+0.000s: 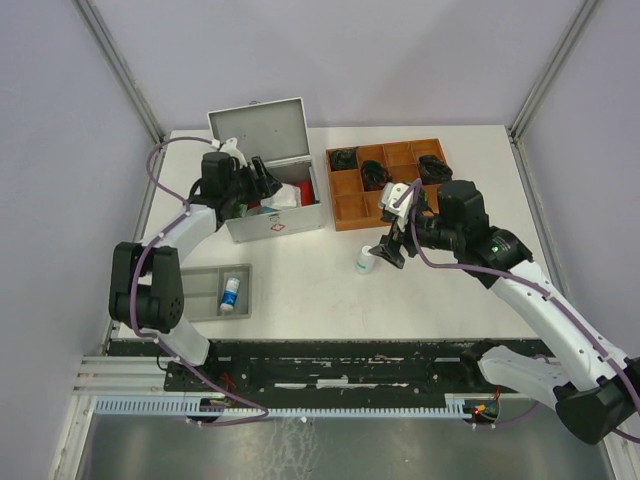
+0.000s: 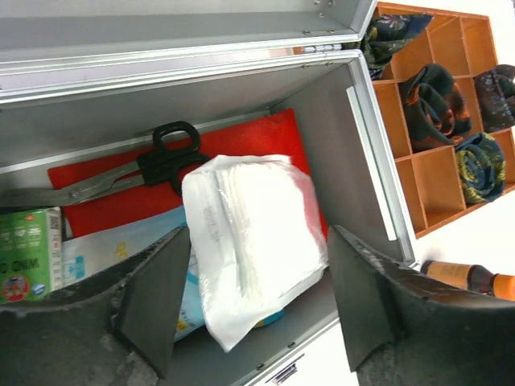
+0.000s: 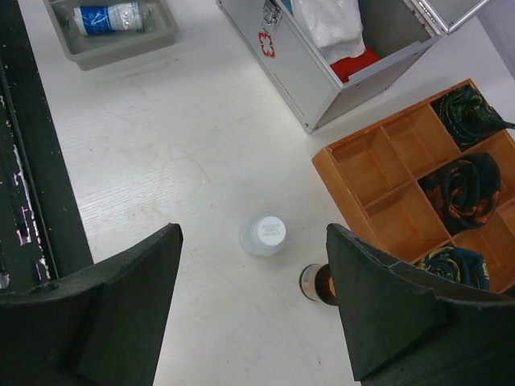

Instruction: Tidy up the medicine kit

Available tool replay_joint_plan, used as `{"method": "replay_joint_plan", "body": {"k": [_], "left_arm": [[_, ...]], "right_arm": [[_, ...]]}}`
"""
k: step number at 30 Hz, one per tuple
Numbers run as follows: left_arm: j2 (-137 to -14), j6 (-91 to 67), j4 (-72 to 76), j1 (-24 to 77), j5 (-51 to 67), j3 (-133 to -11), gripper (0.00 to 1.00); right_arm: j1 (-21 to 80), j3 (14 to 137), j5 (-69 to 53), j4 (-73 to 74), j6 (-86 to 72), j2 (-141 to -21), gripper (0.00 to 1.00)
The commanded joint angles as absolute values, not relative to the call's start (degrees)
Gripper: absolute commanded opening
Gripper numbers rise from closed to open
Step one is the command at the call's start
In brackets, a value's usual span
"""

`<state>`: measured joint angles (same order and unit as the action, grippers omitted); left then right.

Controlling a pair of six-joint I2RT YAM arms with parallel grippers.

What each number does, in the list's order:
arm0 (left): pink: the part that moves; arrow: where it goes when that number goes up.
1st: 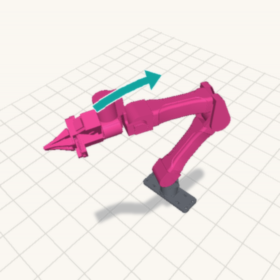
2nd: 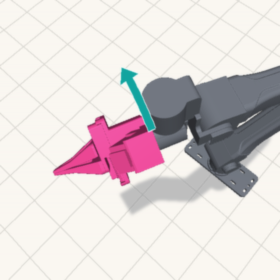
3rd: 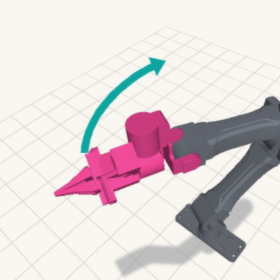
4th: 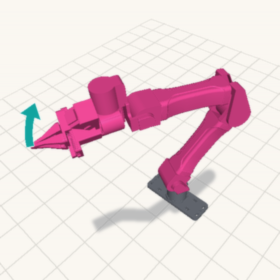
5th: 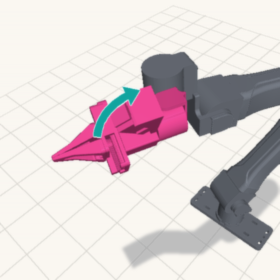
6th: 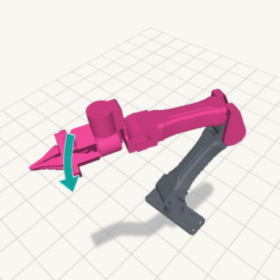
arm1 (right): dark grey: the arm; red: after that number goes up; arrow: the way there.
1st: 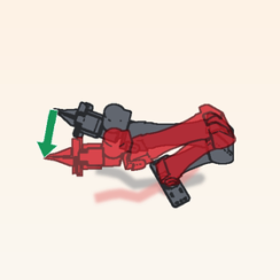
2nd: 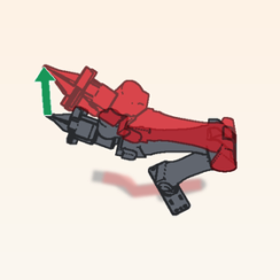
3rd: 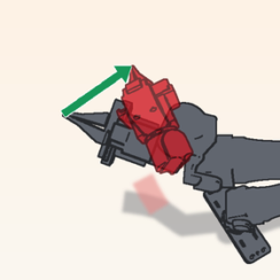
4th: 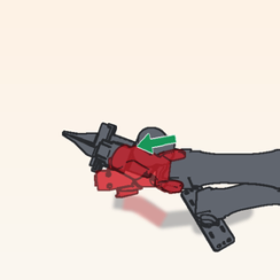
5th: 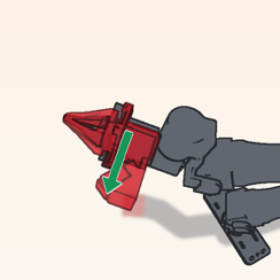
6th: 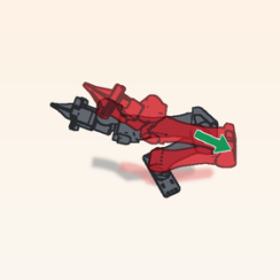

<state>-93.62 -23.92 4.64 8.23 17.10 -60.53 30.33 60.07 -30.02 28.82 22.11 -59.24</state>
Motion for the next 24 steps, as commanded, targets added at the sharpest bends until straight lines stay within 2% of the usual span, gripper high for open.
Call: {"method": "replay_joint_plan", "body": {"k": [1,4,8,18,24], "left_arm": [[-92.1,-19.8,2.8,7.2,16.9,-64.6,0.79],[-90.2,-16.3,0.1,6.7,15.9,-65.6,0.85],[-87.1,-10.9,-3.2,6.1,16.3,-66.4,0.87],[-77.8,2.3,-13.2,6.0,17.9,-65.6,0.89],[-80.4,4.5,-14.9,7.9,20.0,-68.0,0.87]], "right_arm": [[30.2,60.1,-31.4,28.2,21.8,-59.5,0.81],[30.1,60.3,-31.5,28.3,21.9,-59.7,0.82],[30.2,60.2,-31.7,28.4,21.9,-59.8,0.82],[30.2,60.3,-32.3,28.4,21.6,-60.1,0.83],[30.2,60.4,-31.6,28.3,21.5,-61.3,0.83]]}}
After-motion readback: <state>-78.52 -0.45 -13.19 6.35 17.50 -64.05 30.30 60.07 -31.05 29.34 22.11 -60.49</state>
